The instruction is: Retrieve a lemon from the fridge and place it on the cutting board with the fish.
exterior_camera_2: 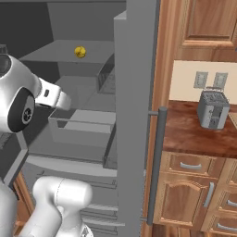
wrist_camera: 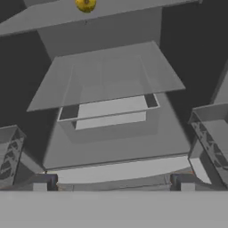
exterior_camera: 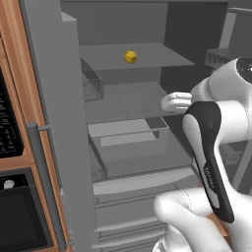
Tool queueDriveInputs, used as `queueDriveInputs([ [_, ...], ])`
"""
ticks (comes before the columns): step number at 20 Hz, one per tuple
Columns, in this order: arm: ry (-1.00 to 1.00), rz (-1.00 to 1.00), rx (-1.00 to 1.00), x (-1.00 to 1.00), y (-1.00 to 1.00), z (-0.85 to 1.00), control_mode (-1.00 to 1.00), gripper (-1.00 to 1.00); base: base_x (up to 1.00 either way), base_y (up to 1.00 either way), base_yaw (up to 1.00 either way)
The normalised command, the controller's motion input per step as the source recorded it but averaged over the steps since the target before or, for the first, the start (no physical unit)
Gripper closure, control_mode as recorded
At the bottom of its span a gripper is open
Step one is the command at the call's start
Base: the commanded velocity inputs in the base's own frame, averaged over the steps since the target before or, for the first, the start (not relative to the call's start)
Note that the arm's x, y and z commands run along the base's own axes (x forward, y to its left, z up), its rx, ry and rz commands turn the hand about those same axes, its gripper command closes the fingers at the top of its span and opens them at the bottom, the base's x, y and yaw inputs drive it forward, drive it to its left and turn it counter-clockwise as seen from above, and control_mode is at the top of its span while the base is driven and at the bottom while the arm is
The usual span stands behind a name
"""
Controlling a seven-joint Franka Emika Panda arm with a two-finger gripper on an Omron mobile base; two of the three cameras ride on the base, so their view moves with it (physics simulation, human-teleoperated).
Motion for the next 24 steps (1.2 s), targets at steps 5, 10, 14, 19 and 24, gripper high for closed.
queueDriveInputs([
  [5,-0.25,0.00,0.00,0.02,0.00,0.58,-1.00,-1.00,0.00,0.00,0.00],
  [10,-0.12,0.00,0.00,0.05,0.00,0.60,-1.00,-1.00,0.00,0.00,0.00],
  [14,-0.14,0.00,-0.06,0.12,0.00,0.43,-1.00,-1.00,0.00,0.00,0.00],
  [19,-0.07,0.00,-0.10,0.24,0.01,0.26,-1.00,-1.00,0.00,0.00,0.00],
  [24,0.00,0.00,-0.03,0.38,0.09,0.02,-1.00,-1.00,0.00,0.00,0.00],
])
